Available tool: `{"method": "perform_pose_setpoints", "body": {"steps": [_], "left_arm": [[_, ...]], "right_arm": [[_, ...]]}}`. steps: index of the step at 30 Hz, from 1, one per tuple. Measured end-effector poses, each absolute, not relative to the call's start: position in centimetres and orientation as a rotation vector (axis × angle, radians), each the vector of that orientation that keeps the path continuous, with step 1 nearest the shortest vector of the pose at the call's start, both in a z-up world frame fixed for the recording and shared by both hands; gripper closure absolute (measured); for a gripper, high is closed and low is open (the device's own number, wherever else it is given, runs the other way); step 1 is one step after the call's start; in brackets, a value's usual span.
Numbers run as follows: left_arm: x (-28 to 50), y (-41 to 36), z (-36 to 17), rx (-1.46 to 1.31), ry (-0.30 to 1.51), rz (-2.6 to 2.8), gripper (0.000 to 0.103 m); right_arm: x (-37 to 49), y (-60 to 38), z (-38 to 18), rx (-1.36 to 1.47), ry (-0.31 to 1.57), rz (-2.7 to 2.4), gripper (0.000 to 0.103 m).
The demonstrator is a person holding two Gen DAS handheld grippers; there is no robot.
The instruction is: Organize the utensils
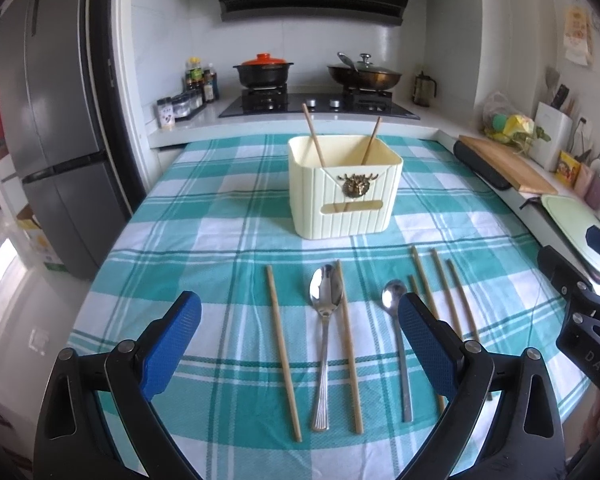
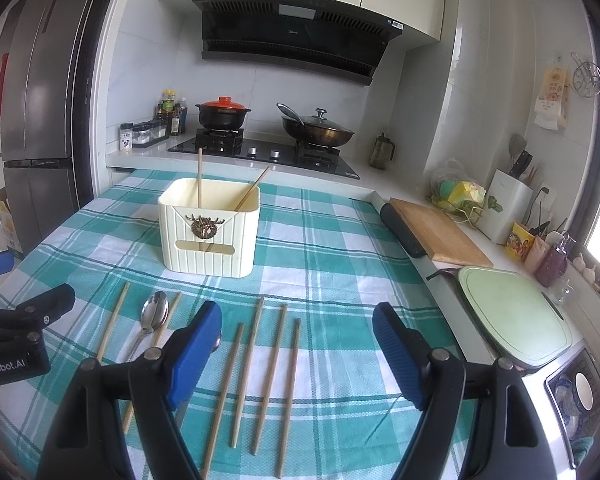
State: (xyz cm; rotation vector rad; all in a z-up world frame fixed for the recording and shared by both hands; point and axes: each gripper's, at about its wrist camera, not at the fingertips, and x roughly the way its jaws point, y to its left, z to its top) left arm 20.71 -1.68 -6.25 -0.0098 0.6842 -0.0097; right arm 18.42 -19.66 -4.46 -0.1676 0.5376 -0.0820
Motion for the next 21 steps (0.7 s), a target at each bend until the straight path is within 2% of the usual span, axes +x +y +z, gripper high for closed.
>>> {"method": "perform_pose_setpoints", "body": {"steps": [14,21], "left_arm": [[21.8,-1.3,-7.6,-0.027,0.711,0.002,0.001],[22.6,1.9,-9.8,0.038,0.759,0.063,0.001]], "right_arm": [[20.1,-19.8,-6.0,-0.162,0.588,-0.079,0.023],[20.3,-24.0,-7.1,-0.069,0.591,-0.062,0.023]]}}
